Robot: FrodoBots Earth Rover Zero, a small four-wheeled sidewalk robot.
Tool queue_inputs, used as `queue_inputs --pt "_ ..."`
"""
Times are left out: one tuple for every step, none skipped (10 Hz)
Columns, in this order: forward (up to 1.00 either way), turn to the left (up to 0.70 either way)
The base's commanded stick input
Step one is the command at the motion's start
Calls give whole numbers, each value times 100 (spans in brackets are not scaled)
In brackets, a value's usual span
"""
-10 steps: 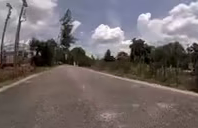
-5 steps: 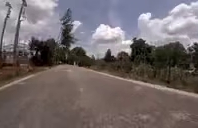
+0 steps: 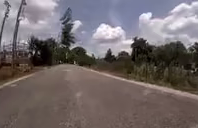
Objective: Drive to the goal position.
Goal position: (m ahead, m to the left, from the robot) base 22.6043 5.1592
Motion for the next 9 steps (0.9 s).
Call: queue_inputs --pt "70 0" --pt "70 0" --pt "70 0" --pt "70 0" --pt "70 0" --pt "70 0" --pt "70 0" --pt "70 0" --pt "70 0"
